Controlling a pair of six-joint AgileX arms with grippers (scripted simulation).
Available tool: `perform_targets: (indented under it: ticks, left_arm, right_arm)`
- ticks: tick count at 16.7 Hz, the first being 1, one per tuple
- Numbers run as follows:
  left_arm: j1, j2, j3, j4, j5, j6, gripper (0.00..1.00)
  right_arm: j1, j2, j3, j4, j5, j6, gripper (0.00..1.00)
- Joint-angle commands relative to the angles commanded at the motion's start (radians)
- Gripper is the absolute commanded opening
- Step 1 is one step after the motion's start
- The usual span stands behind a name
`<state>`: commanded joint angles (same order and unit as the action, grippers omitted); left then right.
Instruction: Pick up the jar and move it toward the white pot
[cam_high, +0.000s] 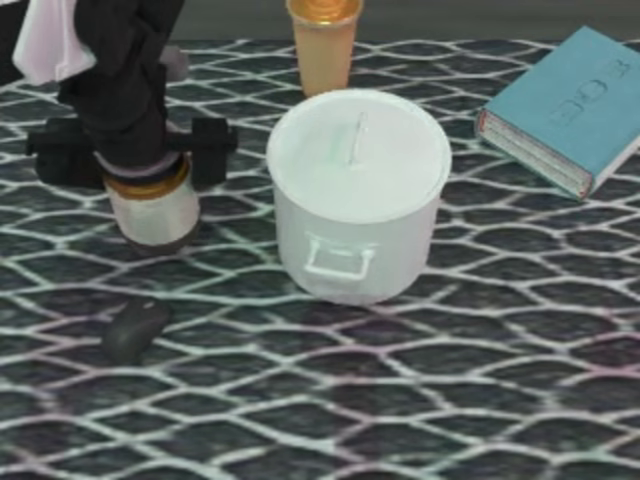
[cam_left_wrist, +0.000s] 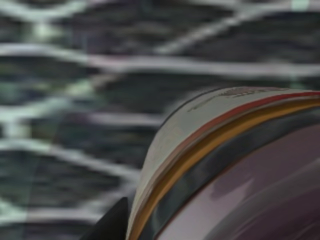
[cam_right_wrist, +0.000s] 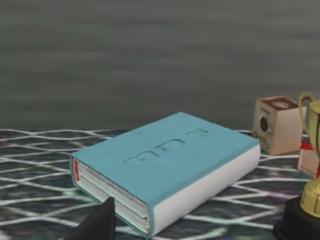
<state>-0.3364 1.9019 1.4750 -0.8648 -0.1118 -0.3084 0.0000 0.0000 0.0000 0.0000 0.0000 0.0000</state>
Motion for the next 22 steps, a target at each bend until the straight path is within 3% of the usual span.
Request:
perform_targets:
  ticks: [5,11,15,22]
  left_arm:
    - [0.005,0.006,-0.001,0.002,0.001,0.001,0.0]
    - [0.01,0.077,-0.079,0.16,0.003,0.01,0.0]
    - [0.01,0.083,-0.085,0.17,0.003,0.01,0.0]
    - [0.01,0.083,-0.085,0.17,0.003,0.01,0.53]
  right_arm:
    - [0.0,0.0,0.0,0.0,0.0,0.0,1.0]
    - [0.0,0.0,0.0,0.0,0.0,0.0,1.0]
    - [0.0,0.0,0.0,0.0,0.0,0.0,1.0]
    - [0.0,0.0,0.0,0.0,0.0,0.0,1.0]
